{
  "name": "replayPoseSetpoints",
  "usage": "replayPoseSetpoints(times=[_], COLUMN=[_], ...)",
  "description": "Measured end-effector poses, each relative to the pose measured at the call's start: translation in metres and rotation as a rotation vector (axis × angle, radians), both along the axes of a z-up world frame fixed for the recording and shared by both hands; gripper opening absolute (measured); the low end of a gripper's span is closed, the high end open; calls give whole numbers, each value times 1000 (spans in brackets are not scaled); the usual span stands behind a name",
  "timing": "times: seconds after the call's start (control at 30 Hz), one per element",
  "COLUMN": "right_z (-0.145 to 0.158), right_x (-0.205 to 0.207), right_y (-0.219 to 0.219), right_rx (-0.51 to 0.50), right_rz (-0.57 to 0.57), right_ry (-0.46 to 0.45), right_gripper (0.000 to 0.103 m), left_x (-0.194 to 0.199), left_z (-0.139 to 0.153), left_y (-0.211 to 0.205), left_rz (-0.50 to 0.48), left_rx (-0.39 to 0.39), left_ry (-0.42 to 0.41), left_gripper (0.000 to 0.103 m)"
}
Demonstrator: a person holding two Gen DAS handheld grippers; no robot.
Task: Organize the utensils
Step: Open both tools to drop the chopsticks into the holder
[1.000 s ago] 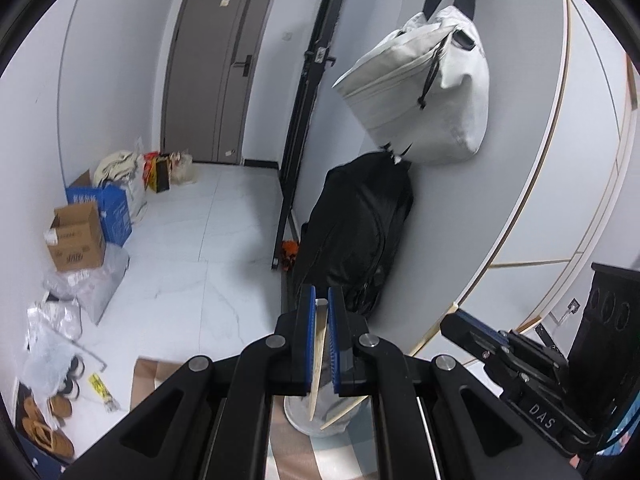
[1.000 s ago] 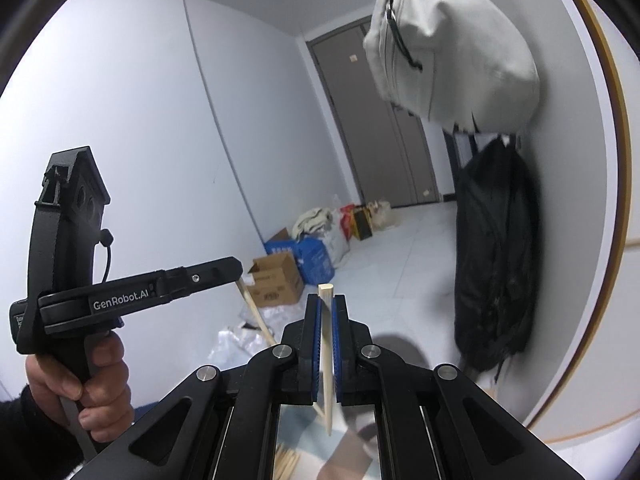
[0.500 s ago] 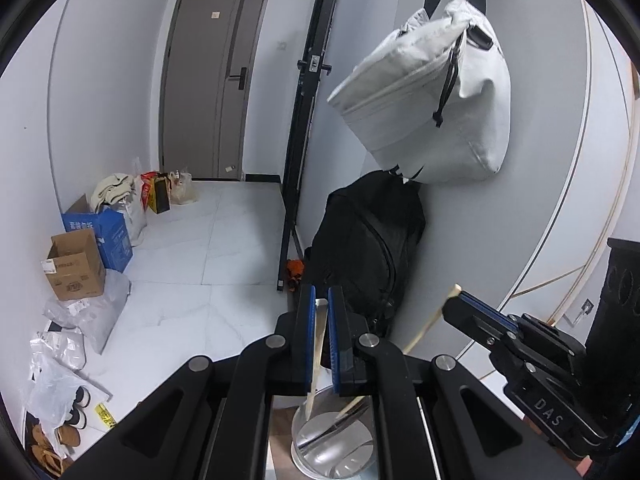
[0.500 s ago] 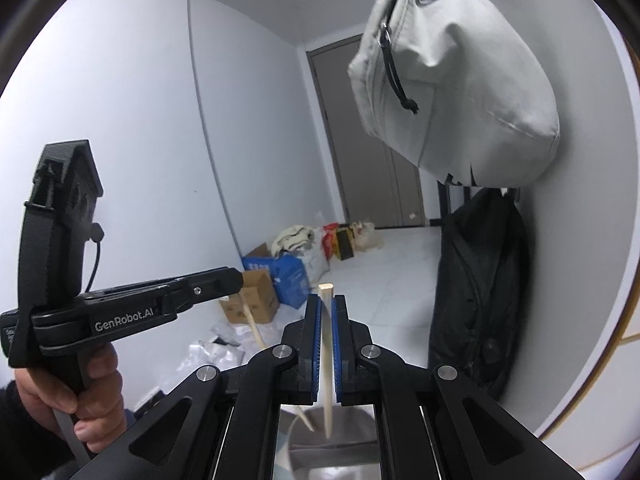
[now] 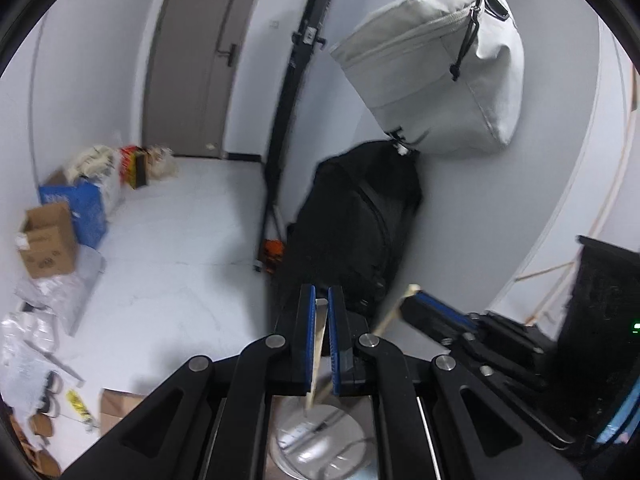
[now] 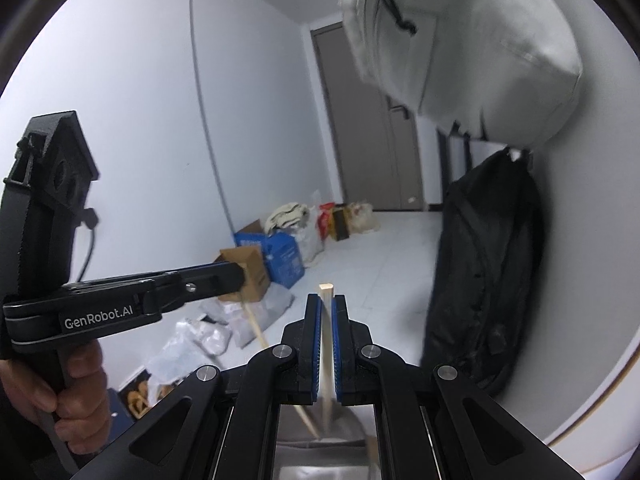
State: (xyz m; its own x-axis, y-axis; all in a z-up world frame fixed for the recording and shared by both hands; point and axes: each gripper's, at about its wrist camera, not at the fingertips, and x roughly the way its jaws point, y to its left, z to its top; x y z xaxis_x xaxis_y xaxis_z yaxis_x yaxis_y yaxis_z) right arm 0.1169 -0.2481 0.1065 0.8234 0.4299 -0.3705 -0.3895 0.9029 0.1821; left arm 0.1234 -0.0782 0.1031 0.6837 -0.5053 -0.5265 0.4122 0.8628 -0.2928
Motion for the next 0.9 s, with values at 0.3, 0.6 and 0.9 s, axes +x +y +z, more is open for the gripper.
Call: replayPoseSetpoints(times=[0.3, 0.6, 0.9], right_z=[-18, -20, -28], right_x=[-6, -29, -59], right_y=[-15, -29, -9], right_rx=[125, 138, 127], right_rz=[34, -13, 10], right_ry=[90, 113, 130], right_gripper=[27, 46, 57], left_x=[1, -10, -40], left_z=[-13, -12, -21], left_y=[1, 23, 53], left_rz=[-90, 15, 142], left_rx=[23, 57, 70], left_ry=[94, 94, 80], left_gripper=[23, 23, 46])
